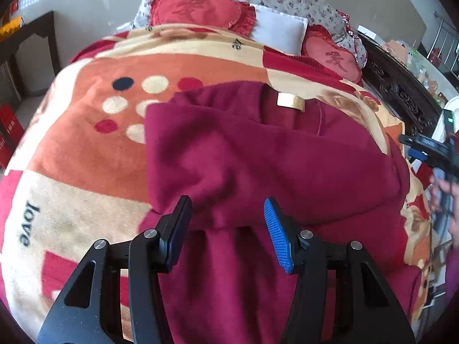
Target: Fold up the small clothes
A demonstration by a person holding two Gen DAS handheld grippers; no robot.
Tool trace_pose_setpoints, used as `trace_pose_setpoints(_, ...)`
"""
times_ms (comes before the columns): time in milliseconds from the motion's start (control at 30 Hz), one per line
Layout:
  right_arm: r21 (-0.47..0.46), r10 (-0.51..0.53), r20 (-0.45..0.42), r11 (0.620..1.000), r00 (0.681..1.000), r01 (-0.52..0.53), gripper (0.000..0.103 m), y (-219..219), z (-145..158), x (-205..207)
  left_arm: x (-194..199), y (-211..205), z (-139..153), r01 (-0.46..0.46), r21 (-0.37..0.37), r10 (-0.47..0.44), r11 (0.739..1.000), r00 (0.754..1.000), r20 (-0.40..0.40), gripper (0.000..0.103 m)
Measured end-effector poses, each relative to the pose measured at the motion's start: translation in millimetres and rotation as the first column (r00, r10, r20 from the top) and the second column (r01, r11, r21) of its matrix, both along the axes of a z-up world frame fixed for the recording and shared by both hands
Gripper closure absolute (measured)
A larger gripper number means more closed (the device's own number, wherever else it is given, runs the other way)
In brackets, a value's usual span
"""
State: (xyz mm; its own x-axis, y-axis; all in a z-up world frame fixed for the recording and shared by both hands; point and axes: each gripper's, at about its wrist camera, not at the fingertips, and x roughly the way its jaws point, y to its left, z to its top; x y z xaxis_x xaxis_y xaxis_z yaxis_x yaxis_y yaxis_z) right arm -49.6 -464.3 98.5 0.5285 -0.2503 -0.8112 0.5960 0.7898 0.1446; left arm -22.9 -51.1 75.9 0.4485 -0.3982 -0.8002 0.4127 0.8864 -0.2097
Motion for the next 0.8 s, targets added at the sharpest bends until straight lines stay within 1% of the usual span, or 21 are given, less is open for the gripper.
trace_pose_setpoints(100, 0.077, -0.018, -0.011, 0.997, 1.0, 0.019, 0.034, -35.3, -17.9, 20.3, 0.8, -3.2, -6.3, 0.001, 0.02, 0.0, 1.0, 1.0, -0.011, 0.051)
trace_pose_setpoints(167, 0.096, -0.008, -0.021, 0.995, 1.0, 0.01, 0.035, -45.9, -27.3, 26.5, 2.7, -3.2, -10.8, -0.001, 0.032, 0.001, 0.999, 1.0, -0.022, 0.051)
trace_pose_setpoints(200, 0.095, -0.002, -0.03, 0.995, 1.0, 0.005, 0.039, -49.2, -32.3, 29.5, 4.3, -2.7, -12.3, -0.001, 0.034, 0.002, 0.999, 1.0, -0.027, 0.051)
trace_pose_setpoints(233, 0.087, 0.011, -0.048, 0.996, 0.999, -0.007, 0.053, -50.4, -38.1, 31.4, 5.9, -1.9, -13.3, -0.004, 0.035, 0.005, 0.999, 1.0, -0.03, 0.051)
trace_pose_setpoints(267, 0.077, 0.02, -0.05, 0.997, 0.999, -0.016, 0.058, -53.4, -42.4, 31.4, 6.8, -1.0, -14.1, -0.006, 0.034, 0.008, 0.999, 1.0, -0.03, 0.051)
trace_pose_setpoints(300, 0.081, 0.022, -0.022, 0.997, 1.0, -0.02, 0.061, -54.7, -42.1, 27.5, 7.8, -0.2, -14.1, -0.01, 0.032, 0.011, 0.999, 1.0, -0.029, 0.051)
trace_pose_setpoints(367, 0.089, 0.021, 0.002, 0.996, 1.0, -0.021, 0.079, -55.7, -41.5, 18.4, 9.2, 1.3, -14.4, -0.016, 0.03, 0.016, 0.999, 0.999, -0.03, 0.051)
trace_pose_setpoints(400, 0.091, 0.02, 0.012, 0.996, 1.0, -0.021, 0.084, -54.5, -39.8, 15.8, 10.0, 1.6, -14.0, -0.019, 0.027, 0.02, 0.999, 0.999, -0.032, 0.051)
trace_pose_setpoints(433, 0.092, 0.015, 0.029, 0.996, 0.999, -0.018, 0.09, -52.6, -32.6, 9.3, 10.3, 2.5, -13.3, -0.021, 0.023, 0.022, 1.0, 0.999, -0.035, 0.051)
trace_pose_setpoints(500, 0.098, 0.041, 0.087, 0.994, 0.995, -0.049, 0.091, -46.3, -16.8, 0.8, 10.0, 5.6, -9.8, -0.029, 0.009, 0.029, 1.0, 0.999, -0.031, 0.051)
trace_pose_setpoints(533, 0.088, 0.077, 0.124, 0.992, 0.989, -0.088, 0.092, -36.7, -2.5, -4.5, 9.7, 8.3, -7.3, -0.038, 0.002, 0.038, 0.999, 0.999, -0.025, 0.051)
trace_pose_setpoints(600, 0.075, 0.128, 0.166, 0.987, 0.978, -0.142, 0.092, -18.4, 18.8, -10.2, 9.7, 13.8, -2.7, -0.056, -0.014, 0.056, 0.998, 0.998, -0.021, 0.051)
trace_pose_setpoints(667, 0.079, 0.204, 0.238, 0.97, 0.95, -0.229, 0.092, 7.3, 42.6, -13.8, 10.6, 20.4, 2.3, -0.076, -0.037, 0.075, 0.996, 0.997, -0.021, 0.051)
trace_pose_setpoints(700, 0.075, 0.251, 0.271, 0.957, 0.929, -0.28, 0.092, 25.7, 55.9, -12.8, 11.1, 23.8, 5.2, -0.088, -0.05, 0.087, 0.995, 0.996, -0.022, 0.051)
trace_pose_setpoints(733, 0.071, 0.281, 0.289, 0.947, 0.915, -0.313, 0.092, 38.5, 62.5, -12.8, 11.5, 27.3, 8.0, -0.099, -0.066, 0.098, 0.993, 0.995, -0.023, 0.051)
trace_pose_setpoints(800, 0.068, 0.376, 0.329, 0.906, 0.866, -0.418, 0.092, 75.1, 74.6, -5.5, 11.8, 32.2, 12.5, -0.112, -0.097, 0.11, 0.989, 0.994, -0.028, 0.051)
